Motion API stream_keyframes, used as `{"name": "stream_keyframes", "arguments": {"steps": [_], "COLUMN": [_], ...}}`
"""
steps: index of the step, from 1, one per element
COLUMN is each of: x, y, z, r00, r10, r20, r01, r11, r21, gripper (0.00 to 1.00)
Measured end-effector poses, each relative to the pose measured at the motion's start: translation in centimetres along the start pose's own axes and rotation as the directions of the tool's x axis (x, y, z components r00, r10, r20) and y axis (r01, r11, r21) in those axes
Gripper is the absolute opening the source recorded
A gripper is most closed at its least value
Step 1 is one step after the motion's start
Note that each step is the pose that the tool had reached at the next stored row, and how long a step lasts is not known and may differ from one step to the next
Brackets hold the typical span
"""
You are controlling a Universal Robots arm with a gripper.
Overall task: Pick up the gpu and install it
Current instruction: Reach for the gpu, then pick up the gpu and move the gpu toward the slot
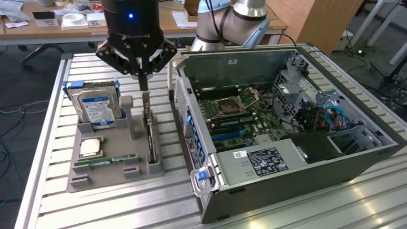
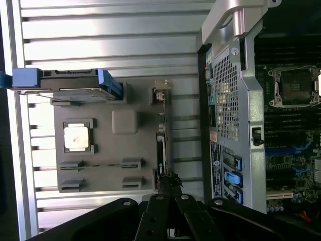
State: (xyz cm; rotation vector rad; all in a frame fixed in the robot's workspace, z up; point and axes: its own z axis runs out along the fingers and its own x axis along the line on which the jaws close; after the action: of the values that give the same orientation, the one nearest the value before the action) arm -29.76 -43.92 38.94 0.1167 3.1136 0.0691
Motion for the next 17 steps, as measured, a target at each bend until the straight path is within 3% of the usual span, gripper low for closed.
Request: {"name": "stream_keyframes", "arguments": {"steps": [6, 17], "x": [0.69, 0.74], "y": [-0.05, -0.06], "z": [0.01, 0.0], "r00": [1.0, 1.0], "r10": [0.0, 0.0], "r20": [0.0, -0.0001], "r01": [0.0, 0.0], "r11": [1.0, 1.0], "r21": [0.0001, 0.0001], "gripper": [0.11, 0.11]}}
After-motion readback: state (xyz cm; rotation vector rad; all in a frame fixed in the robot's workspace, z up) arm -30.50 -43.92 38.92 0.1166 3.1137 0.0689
